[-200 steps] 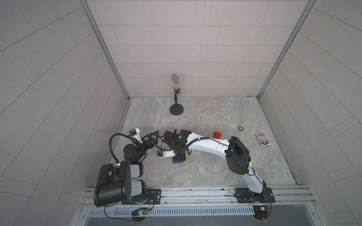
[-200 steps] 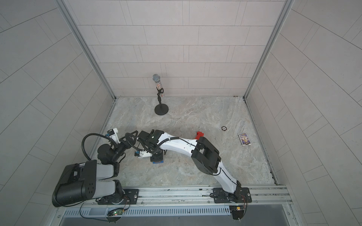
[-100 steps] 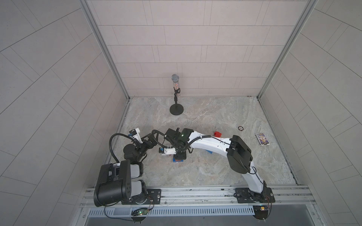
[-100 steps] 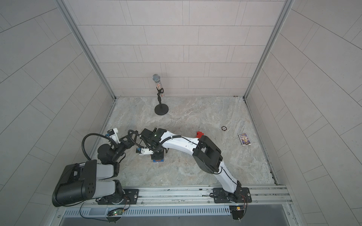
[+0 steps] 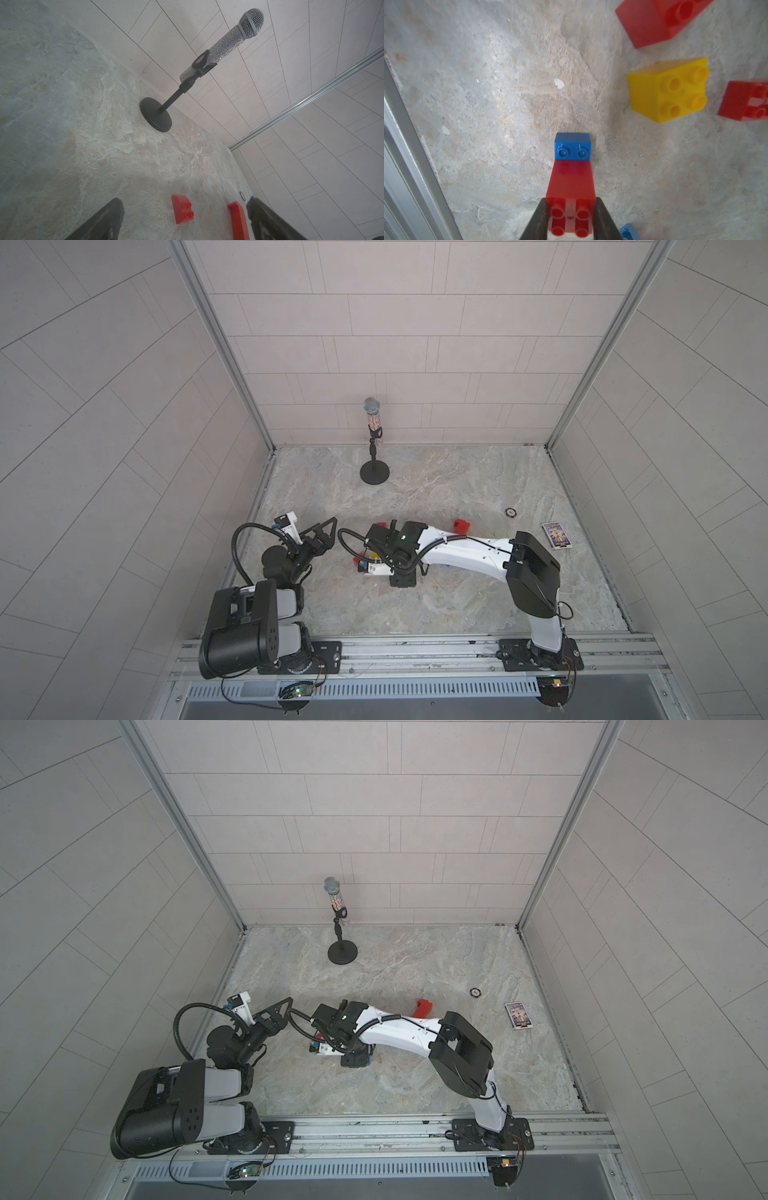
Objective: Assemble the number 1 with lego
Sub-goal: Assemble the lego brick with the lego brick.
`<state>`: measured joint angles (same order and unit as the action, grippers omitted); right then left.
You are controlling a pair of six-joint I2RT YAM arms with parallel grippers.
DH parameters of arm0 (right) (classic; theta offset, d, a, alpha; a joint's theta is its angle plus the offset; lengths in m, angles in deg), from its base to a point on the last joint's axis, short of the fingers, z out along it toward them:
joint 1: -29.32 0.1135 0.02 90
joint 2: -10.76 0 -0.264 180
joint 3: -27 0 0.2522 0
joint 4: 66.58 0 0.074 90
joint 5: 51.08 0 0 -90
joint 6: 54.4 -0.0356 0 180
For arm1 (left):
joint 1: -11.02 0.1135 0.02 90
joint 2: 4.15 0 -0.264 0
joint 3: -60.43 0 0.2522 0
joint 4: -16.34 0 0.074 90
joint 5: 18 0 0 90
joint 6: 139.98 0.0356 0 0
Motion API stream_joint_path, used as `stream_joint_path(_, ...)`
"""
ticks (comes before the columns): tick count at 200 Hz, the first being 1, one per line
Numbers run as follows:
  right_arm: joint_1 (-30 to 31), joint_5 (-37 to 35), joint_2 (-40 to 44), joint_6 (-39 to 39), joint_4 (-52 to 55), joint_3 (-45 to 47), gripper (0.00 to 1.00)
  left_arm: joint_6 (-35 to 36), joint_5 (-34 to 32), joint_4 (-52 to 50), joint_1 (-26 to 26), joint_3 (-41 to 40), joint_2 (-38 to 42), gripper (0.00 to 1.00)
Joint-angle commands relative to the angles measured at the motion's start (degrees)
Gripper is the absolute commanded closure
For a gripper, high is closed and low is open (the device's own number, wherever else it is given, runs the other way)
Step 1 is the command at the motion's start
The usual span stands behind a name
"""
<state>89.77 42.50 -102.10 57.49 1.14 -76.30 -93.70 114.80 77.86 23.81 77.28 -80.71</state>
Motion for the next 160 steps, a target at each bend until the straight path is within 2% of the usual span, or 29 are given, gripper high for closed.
stream_joint_path(1,0.18,-1.64,-0.57,-1.47,4.67,1.2,0.72,-0.14,0.34,2.72,0.38,0.16,0.64,0.0)
stream_joint_path(81,-0.06,-1.35,-1.92,0.8,3.21,-8.2,0.56,-0.14,0.44,2.76,0.34,0.35,0.48,0.0)
stream_joint_path(143,-1.52,2.46,-9.0,3.58,1.13,-14.99,0.55,-0.22,0.52,2.76,0.39,0.52,0.1,0.0)
stream_joint_path(160,-2.07,0.96,-10.63,3.86,-1.26,-15.46,0.54,-0.22,0.52,2.76,0.38,0.51,0.07,0.0)
